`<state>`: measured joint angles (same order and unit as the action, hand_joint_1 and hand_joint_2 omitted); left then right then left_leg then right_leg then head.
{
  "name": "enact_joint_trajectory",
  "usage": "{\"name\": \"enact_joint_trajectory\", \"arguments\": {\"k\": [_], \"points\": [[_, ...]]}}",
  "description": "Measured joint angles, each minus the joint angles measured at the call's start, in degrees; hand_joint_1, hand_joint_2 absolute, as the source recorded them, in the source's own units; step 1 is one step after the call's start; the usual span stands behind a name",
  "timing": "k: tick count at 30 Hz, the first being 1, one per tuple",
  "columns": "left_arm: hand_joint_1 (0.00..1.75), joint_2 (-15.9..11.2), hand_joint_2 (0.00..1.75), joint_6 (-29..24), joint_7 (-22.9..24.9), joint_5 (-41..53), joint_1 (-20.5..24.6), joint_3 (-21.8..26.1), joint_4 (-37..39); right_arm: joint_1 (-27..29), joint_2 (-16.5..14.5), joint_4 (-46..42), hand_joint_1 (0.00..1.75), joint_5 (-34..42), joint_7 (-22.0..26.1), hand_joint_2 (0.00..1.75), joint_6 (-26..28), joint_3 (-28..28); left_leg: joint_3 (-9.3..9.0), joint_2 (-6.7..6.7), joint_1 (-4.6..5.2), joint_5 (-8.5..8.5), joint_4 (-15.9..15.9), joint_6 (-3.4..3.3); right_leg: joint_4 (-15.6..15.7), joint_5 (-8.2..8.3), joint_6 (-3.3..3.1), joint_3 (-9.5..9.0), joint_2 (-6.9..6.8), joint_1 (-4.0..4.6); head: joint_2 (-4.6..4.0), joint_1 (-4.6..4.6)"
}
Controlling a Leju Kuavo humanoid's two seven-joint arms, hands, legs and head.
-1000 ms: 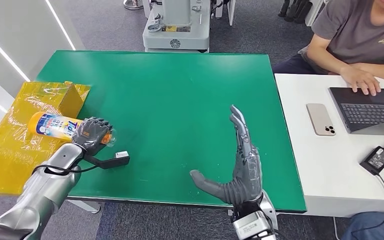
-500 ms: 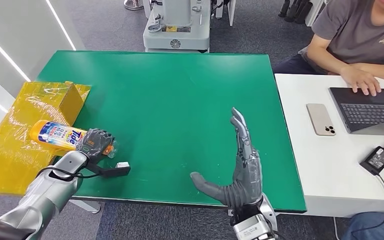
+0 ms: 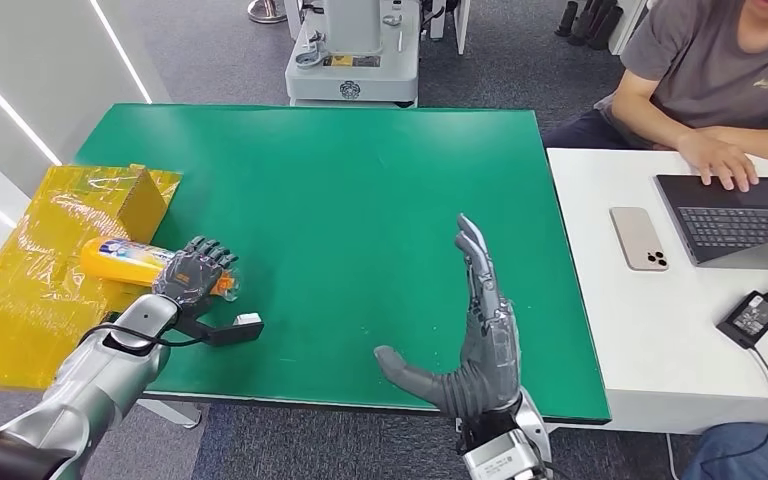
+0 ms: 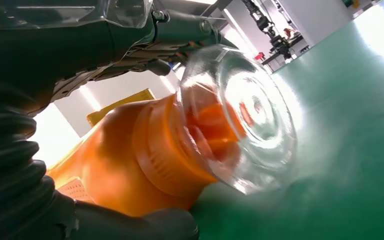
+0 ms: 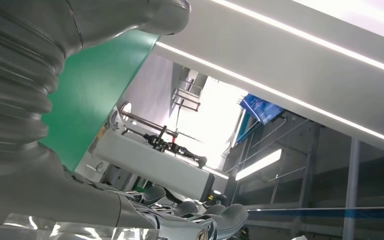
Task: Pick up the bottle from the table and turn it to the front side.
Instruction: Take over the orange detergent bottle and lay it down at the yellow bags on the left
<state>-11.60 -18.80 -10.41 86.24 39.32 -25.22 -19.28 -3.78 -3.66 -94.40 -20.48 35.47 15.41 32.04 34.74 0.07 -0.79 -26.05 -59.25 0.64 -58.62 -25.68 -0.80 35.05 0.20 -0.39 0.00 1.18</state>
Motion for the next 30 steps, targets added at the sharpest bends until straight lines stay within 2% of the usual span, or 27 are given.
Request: {"name": "enact_joint_trajectory", "arguments": {"k": [4, 10, 14, 16, 19, 22, 25, 27, 30], "points": [[0.0, -0.1, 1.75, -0.4, 1.3, 0.0, 0.0, 0.0, 0.0, -0.2, 0.0, 0.0, 0.0, 0.0, -0.2, 1.75, -0.3, 0.0, -0.03, 0.0, 0.0, 0.01, 0.0, 0.01, 0.0, 0.0, 0.0, -0.02, 0.0, 0.0, 0.0, 0.0], [0.0, -0.7, 1.75, -5.1, 2.5, -0.1, -0.4, 0.2, 0.1, -0.2, -0.1, 0.0, 0.0, -0.1, -0.4, 1.75, -0.3, 0.0, -0.03, 0.0, -0.01, 0.02, 0.0, 0.03, 0.0, 0.0, -0.01, -0.01, 0.0, 0.01, 0.0, 0.0], [0.0, -0.7, 1.75, -5.6, 2.5, -0.2, -0.5, 0.3, 0.1, -0.2, -0.1, 0.0, 0.0, -0.1, -0.4, 1.75, -0.3, 0.0, -0.03, 0.0, -0.01, 0.02, 0.0, 0.03, 0.0, 0.0, -0.01, -0.01, 0.0, 0.01, 0.0, 0.01], [0.0, -0.6, 1.75, -8.8, 1.9, -1.0, -0.9, 1.6, 0.1, 0.0, -0.1, 0.0, 0.0, -0.2, -0.4, 1.75, -0.3, 0.0, 0.0, -0.01, -0.01, 0.02, 0.0, 0.03, 0.0, 0.0, 0.0, 0.02, -0.01, 0.01, 0.0, 0.01], [0.0, -0.2, 1.75, -15.7, -2.8, -6.2, -1.7, 5.4, -0.3, 0.4, -0.2, -0.1, 0.0, -0.3, -0.5, 1.75, -0.1, 0.0, 0.05, -0.02, 0.0, 0.02, 0.0, 0.03, 0.0, 0.0, 0.0, 0.07, -0.02, 0.01, 0.0, 0.01], [0.0, 1.1, 1.75, -20.0, -14.2, -15.3, -2.8, 10.2, -3.6, 0.8, -0.3, -0.2, 0.0, -0.4, -0.6, 1.75, 0.3, -0.1, 0.08, -0.04, 0.02, 0.02, 0.0, 0.03, 0.1, -0.01, 0.01, 0.09, -0.04, 0.0, 0.0, 0.0], [0.0, 3.3, 1.75, -20.7, -25.8, -25.0, -4.4, 15.8, -9.8, 1.2, -0.3, -0.4, 0.0, -0.6, -0.5, 1.75, 0.9, -0.4, 0.11, -0.02, 0.03, 0.01, 0.0, 0.01, 0.1, -0.01, 0.02, 0.08, -0.03, 0.0, 0.0, 0.0], [0.0, 4.3, 1.75, -20.5, -28.8, -32.0, -5.5, 17.4, -14.2, 1.5, -0.3, -0.4, 0.0, -0.8, -0.5, 1.75, 1.0, -0.6, 0.11, 0.01, 0.03, 0.0, 0.0, 0.0, 0.1, 0.0, 0.02, 0.08, 0.0, -0.01, 0.0, 0.0], [0.0, 4.7, 1.75, -19.6, -29.3, -43.6, -8.4, 17.2, -22.1, 1.9, -0.3, -0.4, 0.0, -1.1, -0.4, 1.75, 1.0, -0.8, 0.11, 0.0, 0.02, 0.0, 0.0, 0.0, 0.1, 0.0, 0.01, 0.1, 0.0, -0.01, 0.0, 0.0]]}}
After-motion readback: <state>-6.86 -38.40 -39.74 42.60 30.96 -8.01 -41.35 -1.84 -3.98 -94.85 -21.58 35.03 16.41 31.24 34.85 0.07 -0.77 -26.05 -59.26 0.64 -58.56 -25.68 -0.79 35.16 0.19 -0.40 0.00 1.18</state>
